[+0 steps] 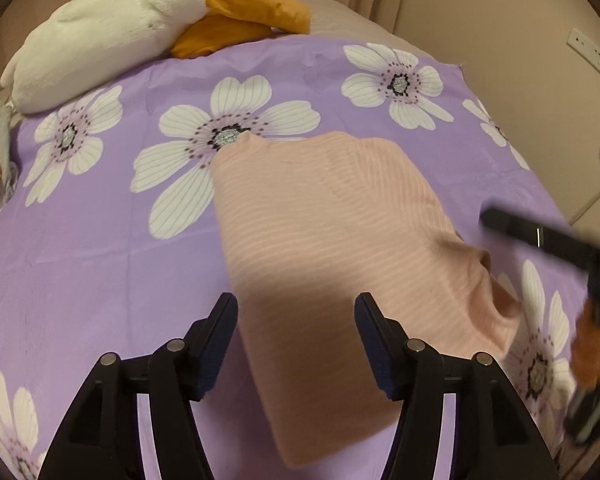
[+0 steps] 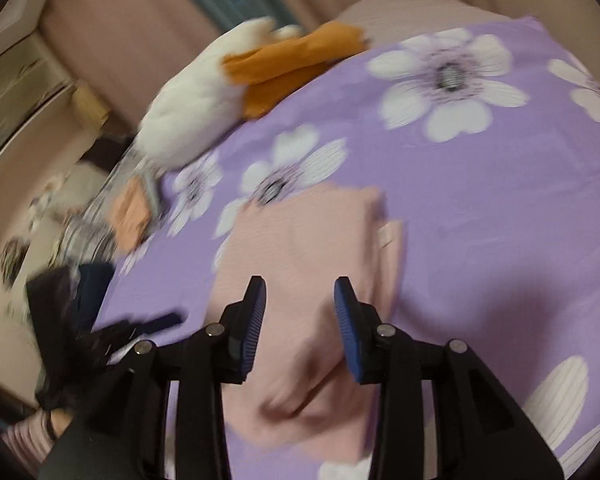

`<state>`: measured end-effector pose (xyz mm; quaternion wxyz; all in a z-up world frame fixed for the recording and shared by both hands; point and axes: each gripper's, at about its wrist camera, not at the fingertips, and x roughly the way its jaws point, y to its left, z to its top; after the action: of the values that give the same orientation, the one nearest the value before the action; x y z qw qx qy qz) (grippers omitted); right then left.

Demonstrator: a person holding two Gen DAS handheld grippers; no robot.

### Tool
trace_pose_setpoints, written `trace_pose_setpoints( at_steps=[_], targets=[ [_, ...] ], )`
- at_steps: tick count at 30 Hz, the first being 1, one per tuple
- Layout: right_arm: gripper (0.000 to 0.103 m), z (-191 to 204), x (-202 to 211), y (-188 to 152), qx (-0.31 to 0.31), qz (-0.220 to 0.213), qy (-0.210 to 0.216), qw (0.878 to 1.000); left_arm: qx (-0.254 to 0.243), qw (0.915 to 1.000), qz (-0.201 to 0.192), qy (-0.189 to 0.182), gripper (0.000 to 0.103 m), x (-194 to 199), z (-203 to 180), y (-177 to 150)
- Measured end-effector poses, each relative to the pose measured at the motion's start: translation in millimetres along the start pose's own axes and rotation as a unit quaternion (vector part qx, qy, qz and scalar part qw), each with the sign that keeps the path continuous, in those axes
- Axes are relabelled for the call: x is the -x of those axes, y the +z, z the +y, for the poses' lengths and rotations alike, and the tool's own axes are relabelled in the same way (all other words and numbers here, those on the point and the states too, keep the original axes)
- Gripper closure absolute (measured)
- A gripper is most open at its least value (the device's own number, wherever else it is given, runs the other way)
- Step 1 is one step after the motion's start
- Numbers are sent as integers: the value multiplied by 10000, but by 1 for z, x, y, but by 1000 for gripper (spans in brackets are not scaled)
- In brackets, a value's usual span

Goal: Fold small clothes

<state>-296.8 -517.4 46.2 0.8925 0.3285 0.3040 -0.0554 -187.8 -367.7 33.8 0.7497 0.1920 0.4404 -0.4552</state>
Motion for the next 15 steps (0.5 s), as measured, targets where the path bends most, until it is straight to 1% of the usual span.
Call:
trace_pose_setpoints(
  at_steps=[3,5,9,10,12,13,15],
  targets=[
    [70,12,-13,-12,388,230,-63,9990,-108,9999,-52,98,43,-7,-6,2],
    [76,11,-20,-15,511,324,-220,9979,-203,9996,-56,197,43,-12,-8,2],
    [84,-3,-31,-23,580,549,-731,9941,-257,9994,50,226,43,-23,-7,-3],
    [86,-6,-31,-26,587,579,-802,9934,-297,9992,65,248,43,-25,-7,-5],
    [86,-16,-30,-35,620,626,-1034,9907,-366,9989,52,273,43,-26,-8,-7],
    [80,-20,-32,-39,595,639,-1107,9900,-395,9988,42,283,43,-26,-9,-7],
    [79,-27,-26,-45,446,662,-1045,9913,-410,9987,36,293,43,-24,-9,-7]
  ],
)
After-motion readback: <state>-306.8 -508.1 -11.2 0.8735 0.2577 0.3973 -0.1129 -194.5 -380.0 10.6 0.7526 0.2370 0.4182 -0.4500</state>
